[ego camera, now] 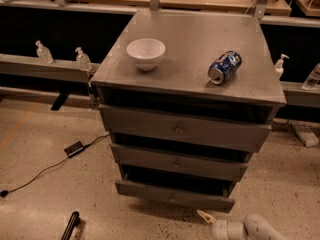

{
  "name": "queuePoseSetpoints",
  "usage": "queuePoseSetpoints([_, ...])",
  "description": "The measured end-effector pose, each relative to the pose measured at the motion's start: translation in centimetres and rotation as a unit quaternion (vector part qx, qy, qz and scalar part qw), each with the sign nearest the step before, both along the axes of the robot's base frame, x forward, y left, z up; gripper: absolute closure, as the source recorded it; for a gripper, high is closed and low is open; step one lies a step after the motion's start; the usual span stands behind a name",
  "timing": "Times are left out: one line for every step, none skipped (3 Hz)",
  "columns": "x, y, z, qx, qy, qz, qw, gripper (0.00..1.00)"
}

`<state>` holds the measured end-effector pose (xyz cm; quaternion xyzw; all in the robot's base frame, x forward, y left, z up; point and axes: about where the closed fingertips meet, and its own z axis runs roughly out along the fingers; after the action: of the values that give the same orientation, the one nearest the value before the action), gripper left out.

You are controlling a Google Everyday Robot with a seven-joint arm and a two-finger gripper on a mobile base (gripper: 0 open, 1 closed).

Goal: Open bottom drawer

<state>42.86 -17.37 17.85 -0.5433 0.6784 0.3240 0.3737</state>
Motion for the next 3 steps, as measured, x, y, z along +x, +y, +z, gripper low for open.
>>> queuePoseSetpoints([0.9, -0.2, 1.2, -0.012, -0.019, 0.0, 0.9997, 0.0])
queuePoseSetpoints([3.0, -0.9, 1.7, -0.055, -0.039, 0.006, 0.9977, 0.0])
queuePoseSetpoints([5.4, -1.7, 1.2, -0.104, -0.047, 0.008, 0.9935, 0.0])
